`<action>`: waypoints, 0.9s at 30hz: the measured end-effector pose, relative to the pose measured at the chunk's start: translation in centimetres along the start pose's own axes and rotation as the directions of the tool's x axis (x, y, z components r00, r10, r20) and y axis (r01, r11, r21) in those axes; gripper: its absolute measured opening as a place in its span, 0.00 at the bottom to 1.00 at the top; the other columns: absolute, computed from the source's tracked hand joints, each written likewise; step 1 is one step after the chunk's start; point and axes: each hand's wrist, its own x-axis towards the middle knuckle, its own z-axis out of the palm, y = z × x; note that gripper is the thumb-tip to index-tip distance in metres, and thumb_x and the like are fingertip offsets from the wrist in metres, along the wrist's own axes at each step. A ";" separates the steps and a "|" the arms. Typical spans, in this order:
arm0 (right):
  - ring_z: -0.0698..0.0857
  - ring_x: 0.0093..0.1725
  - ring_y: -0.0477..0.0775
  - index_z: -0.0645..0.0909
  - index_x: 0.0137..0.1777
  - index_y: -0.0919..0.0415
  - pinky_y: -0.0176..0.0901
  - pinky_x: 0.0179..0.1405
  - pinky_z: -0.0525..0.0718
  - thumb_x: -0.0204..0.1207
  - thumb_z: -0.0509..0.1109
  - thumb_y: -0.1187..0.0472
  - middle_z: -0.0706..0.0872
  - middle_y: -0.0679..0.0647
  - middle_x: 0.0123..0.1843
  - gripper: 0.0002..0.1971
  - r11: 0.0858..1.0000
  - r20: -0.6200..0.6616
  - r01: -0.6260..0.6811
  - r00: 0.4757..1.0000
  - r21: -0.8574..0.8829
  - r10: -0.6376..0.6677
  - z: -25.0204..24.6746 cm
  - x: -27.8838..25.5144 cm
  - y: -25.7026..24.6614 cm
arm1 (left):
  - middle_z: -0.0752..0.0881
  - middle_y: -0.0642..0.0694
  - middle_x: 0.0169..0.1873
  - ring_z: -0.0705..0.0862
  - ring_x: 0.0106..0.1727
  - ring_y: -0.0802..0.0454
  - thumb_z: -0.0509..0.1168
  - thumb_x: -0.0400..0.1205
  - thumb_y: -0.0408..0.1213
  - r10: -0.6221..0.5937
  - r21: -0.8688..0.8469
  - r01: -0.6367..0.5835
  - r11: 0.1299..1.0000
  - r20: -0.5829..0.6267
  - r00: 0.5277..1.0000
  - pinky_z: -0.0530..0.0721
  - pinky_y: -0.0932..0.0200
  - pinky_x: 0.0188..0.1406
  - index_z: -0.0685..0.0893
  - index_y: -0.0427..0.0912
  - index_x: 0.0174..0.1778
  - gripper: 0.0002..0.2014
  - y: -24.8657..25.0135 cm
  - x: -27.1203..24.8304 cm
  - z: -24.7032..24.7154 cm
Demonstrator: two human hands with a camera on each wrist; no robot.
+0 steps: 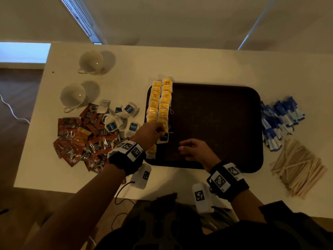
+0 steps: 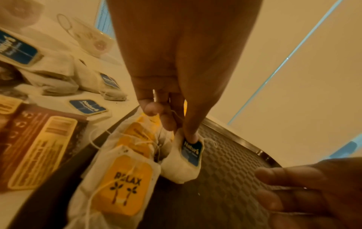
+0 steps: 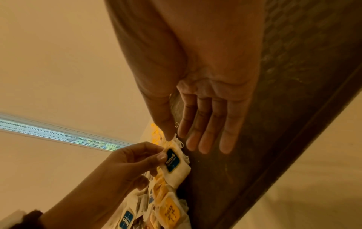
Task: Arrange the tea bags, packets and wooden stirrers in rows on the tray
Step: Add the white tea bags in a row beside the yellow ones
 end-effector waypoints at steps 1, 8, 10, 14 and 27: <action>0.83 0.49 0.44 0.79 0.60 0.60 0.41 0.52 0.82 0.78 0.69 0.64 0.84 0.50 0.53 0.12 1.000 0.000 -0.001 1.000 -0.007 0.001 -0.1 0.0 0.1 | 0.86 0.44 0.52 0.82 0.49 0.49 0.66 0.81 0.37 -0.004 0.008 0.004 1.000 -0.012 1.000 0.74 0.59 0.45 0.84 0.41 0.53 0.08 0.2 0.2 0.0; 0.83 0.49 0.43 0.79 0.58 0.58 0.40 0.51 0.82 0.78 0.69 0.64 0.84 0.51 0.53 0.10 1.000 -0.021 0.000 1.000 -0.025 0.000 -0.6 0.3 0.5 | 0.80 0.41 0.55 0.80 0.55 0.44 0.65 0.80 0.35 -0.010 0.070 0.014 0.997 -0.061 0.998 0.74 0.56 0.47 0.82 0.38 0.53 0.08 -0.1 1.1 0.6; 0.83 0.49 0.43 0.79 0.59 0.59 0.40 0.51 0.82 0.78 0.68 0.64 0.83 0.49 0.51 0.10 0.999 -0.019 0.000 1.000 -0.032 0.000 -0.5 0.5 0.6 | 0.79 0.41 0.56 0.80 0.55 0.44 0.64 0.81 0.36 -0.015 0.084 0.020 0.996 -0.061 0.998 0.74 0.56 0.45 0.81 0.38 0.54 0.08 -0.2 1.3 0.9; 0.83 0.49 0.44 0.78 0.59 0.59 0.40 0.51 0.82 0.79 0.68 0.64 0.82 0.48 0.50 0.10 0.999 -0.010 0.010 1.000 -0.041 -0.010 -0.2 0.8 0.5 | 0.78 0.41 0.55 0.79 0.53 0.45 0.64 0.81 0.40 0.003 0.064 0.004 0.998 -0.118 0.993 0.75 0.54 0.42 0.78 0.40 0.56 0.10 -0.2 0.9 1.0; 0.86 0.53 0.56 0.81 0.57 0.61 0.57 0.56 0.85 0.76 0.71 0.53 0.87 0.58 0.54 0.15 0.940 -0.295 0.153 0.924 -0.304 -0.245 2.4 8.9 -5.3 | 0.78 0.41 0.60 0.81 0.54 0.43 0.61 0.83 0.40 -0.024 0.138 0.038 0.990 -0.102 0.995 0.79 0.53 0.44 0.73 0.40 0.67 0.17 0.6 -2.1 3.1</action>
